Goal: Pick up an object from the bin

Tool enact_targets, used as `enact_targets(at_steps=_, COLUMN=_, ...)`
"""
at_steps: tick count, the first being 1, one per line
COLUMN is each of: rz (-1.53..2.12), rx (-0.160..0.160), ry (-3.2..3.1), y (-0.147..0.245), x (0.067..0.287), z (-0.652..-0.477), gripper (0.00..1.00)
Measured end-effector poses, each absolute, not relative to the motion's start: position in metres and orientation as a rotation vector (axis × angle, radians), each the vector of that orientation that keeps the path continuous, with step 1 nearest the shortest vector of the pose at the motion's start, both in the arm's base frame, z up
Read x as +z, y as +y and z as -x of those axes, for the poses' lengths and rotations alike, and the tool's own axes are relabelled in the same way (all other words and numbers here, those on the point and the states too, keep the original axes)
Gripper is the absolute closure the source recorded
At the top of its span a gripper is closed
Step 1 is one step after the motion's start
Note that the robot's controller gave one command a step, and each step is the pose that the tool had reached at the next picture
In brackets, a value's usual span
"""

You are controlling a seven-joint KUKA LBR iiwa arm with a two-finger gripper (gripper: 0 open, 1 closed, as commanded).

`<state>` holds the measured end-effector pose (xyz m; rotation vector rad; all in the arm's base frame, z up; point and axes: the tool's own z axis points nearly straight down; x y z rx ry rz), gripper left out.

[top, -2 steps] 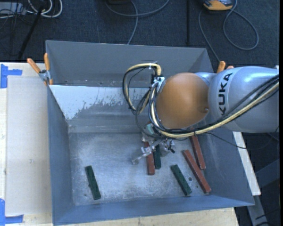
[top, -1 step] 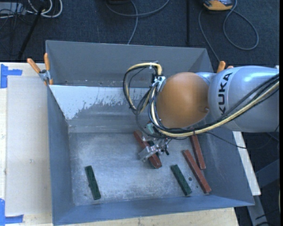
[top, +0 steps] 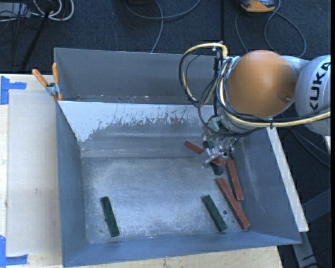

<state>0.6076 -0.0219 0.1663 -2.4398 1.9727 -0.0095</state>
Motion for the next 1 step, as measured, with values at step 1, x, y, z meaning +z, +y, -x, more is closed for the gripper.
enact_targets(at_steps=1, rz=2.427, rx=-0.008, ry=1.986, y=-0.0402, x=0.255, z=-0.6086, gripper=1.0)
